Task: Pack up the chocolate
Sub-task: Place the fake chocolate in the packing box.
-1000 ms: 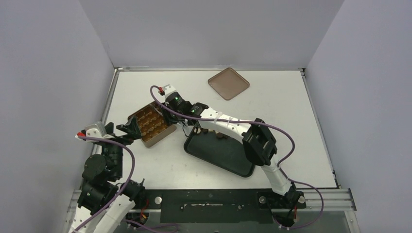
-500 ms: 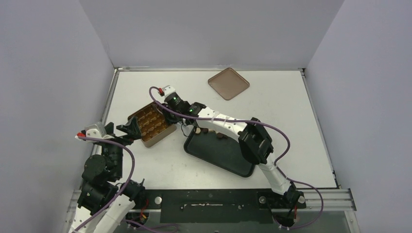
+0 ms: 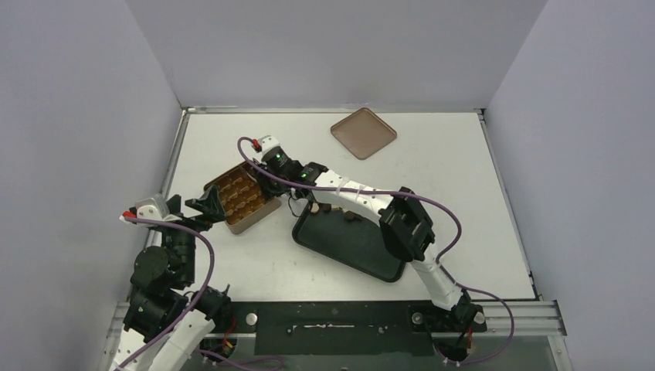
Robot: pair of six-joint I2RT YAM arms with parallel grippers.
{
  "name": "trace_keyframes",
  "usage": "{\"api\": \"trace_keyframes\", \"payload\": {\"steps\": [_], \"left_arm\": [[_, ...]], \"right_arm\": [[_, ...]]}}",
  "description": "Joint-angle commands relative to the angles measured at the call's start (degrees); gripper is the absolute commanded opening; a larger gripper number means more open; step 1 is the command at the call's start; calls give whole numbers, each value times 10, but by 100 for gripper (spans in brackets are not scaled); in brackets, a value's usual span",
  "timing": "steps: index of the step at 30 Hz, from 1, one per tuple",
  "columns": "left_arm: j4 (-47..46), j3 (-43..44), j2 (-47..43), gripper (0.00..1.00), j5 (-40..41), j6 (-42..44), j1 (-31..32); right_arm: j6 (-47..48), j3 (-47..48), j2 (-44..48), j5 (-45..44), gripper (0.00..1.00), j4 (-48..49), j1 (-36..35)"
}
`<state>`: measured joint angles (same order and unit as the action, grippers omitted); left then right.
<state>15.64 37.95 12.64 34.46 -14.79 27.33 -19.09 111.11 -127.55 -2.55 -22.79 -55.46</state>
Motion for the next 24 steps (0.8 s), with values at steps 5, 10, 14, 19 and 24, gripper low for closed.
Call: {"api": "trace_keyframes", "payload": {"steps": [5,10,14,19,24], "left_arm": [[-26,1,-1,97,-3,4,3],[-27,1,-1,97,-4,5,3],[-28,0,-1,97,-6,5,3],[-29,-1,1,97,-9,7,3],[-33,-4,2,97,-16,8,4]], "right_arm": [[-7,7,62,12,49,23,9],[-6,-37,107,37,48,31,13],[-6,-93,159,41,48,36,17],[2,-183,237,27,48,31,20],[6,-271,311,-7,48,8,20]]}}
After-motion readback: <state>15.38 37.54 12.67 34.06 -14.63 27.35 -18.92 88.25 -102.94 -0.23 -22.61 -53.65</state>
